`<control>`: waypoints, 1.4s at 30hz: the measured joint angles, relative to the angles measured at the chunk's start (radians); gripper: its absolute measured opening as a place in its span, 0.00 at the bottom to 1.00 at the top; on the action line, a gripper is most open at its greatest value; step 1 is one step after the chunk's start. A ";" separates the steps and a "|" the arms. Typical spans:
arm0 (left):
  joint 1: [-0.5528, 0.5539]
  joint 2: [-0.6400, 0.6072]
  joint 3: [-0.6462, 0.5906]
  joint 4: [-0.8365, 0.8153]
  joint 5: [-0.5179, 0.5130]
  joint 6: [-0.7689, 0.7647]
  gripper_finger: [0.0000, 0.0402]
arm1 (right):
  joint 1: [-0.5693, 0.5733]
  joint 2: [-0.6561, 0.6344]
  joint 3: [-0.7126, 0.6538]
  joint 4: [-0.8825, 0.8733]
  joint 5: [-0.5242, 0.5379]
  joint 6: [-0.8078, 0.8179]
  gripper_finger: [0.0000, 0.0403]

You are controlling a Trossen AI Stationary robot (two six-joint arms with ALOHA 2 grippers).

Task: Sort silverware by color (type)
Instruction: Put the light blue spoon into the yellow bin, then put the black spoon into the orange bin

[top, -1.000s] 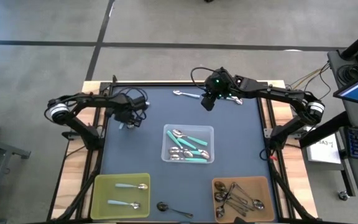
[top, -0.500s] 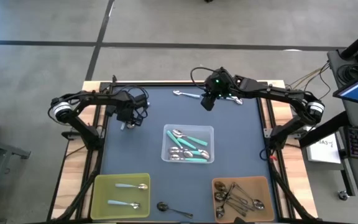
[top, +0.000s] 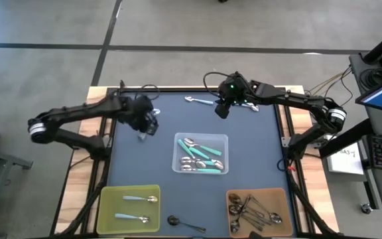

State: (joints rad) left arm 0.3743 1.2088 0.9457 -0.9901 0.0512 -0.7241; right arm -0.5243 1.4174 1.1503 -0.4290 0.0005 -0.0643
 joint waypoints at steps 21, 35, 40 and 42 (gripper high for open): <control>-1.263 -0.108 0.026 0.045 0.089 -0.690 0.06 | 0.000 0.000 0.000 0.001 0.032 0.086 0.31; -1.290 -0.021 0.026 0.182 0.116 -0.636 0.18 | 0.000 0.000 0.000 0.000 0.088 0.182 0.31; -1.280 -0.019 0.026 0.148 0.114 -0.596 0.19 | 0.000 0.000 0.000 0.000 0.088 0.251 0.31; -1.264 -0.020 0.026 0.099 0.098 -0.583 0.19 | 0.000 0.000 0.000 0.000 0.086 0.290 0.31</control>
State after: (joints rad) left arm -0.8898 1.1892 0.9718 -0.8916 0.1490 -1.3067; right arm -0.5243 1.4174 1.1503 -0.4289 0.0866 0.2261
